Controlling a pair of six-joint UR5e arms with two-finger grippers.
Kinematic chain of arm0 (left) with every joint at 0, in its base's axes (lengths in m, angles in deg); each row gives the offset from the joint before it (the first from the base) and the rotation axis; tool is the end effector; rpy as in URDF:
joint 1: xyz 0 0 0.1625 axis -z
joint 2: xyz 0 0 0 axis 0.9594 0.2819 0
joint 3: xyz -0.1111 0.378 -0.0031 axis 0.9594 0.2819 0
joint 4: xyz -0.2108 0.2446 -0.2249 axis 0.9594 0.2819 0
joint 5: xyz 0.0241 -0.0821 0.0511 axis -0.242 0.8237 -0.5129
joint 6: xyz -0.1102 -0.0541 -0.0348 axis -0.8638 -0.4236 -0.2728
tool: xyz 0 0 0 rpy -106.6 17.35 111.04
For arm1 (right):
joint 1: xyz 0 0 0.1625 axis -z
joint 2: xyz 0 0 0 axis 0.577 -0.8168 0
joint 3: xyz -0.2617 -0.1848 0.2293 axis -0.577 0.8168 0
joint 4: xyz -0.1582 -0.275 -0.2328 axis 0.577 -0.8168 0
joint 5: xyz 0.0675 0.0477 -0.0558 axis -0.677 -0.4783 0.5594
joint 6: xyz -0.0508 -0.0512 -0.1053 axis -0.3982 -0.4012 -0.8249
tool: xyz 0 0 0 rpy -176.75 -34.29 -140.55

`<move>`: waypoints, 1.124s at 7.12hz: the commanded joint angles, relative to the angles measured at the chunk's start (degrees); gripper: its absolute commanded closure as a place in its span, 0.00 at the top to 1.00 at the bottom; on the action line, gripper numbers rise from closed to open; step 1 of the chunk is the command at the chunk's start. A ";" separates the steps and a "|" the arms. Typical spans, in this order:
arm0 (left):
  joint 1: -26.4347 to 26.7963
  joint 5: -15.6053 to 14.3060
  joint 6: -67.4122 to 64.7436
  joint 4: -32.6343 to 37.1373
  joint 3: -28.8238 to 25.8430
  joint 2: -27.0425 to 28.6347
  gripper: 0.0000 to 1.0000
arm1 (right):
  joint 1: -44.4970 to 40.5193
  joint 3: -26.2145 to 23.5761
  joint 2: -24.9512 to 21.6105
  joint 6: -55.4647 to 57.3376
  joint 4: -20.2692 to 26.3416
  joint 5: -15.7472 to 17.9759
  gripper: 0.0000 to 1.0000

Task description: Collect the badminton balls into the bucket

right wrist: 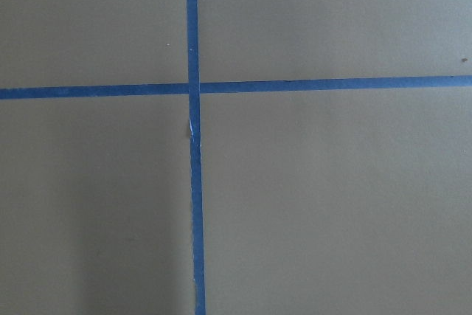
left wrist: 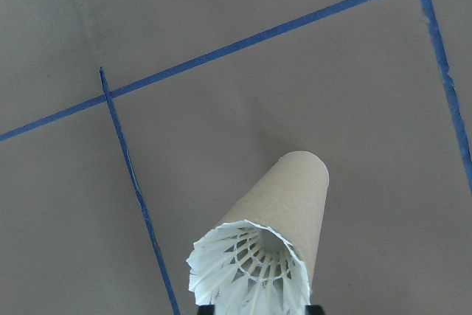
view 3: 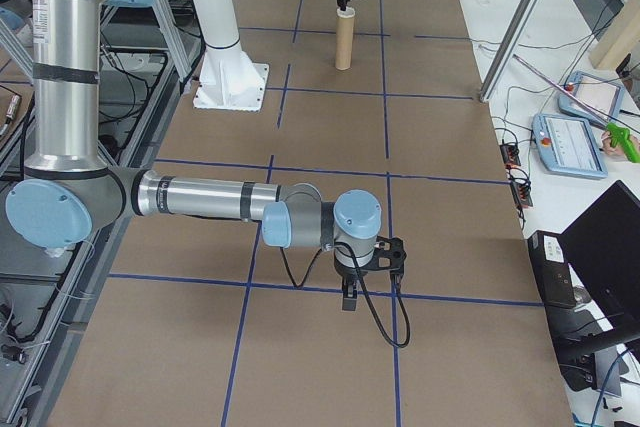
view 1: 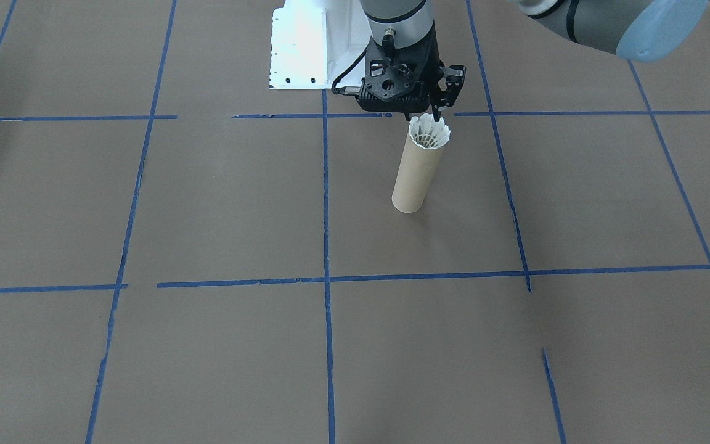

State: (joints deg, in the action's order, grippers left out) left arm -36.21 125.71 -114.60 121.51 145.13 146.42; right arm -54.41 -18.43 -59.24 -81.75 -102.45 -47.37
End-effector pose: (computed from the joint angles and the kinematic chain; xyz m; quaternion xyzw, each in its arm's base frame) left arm 0.3915 -0.4199 0.1020 0.0282 0.2386 0.1453 0.9598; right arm 0.0456 -0.4413 0.6574 0.0063 -0.3568 0.0274 0.9337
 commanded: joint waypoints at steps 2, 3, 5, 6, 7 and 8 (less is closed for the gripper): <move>0.81 -0.49 0.35 2.96 7.18 -4.26 1.00 | 0.00 0.00 0.00 0.00 0.00 0.00 1.00; 3.69 -0.49 1.92 6.72 8.97 -6.73 1.00 | 0.00 0.00 0.00 0.00 0.00 0.00 1.00; 7.82 0.04 10.15 15.06 8.90 -11.81 1.00 | 0.00 0.00 0.00 0.00 0.00 0.00 1.00; 12.20 0.47 12.98 19.46 8.55 -14.46 1.00 | 0.00 0.00 0.00 0.00 0.00 0.00 1.00; 19.03 8.74 15.96 23.51 6.72 -18.14 1.00 | 0.00 0.00 0.00 0.00 0.00 0.00 1.00; 24.58 14.31 18.00 27.72 4.53 -21.66 1.00 | 0.00 0.00 0.00 0.00 0.00 0.00 1.00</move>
State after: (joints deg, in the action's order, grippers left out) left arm -18.53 133.20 -99.59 144.10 151.90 129.00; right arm -54.41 -18.43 -59.24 -81.76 -102.45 -47.37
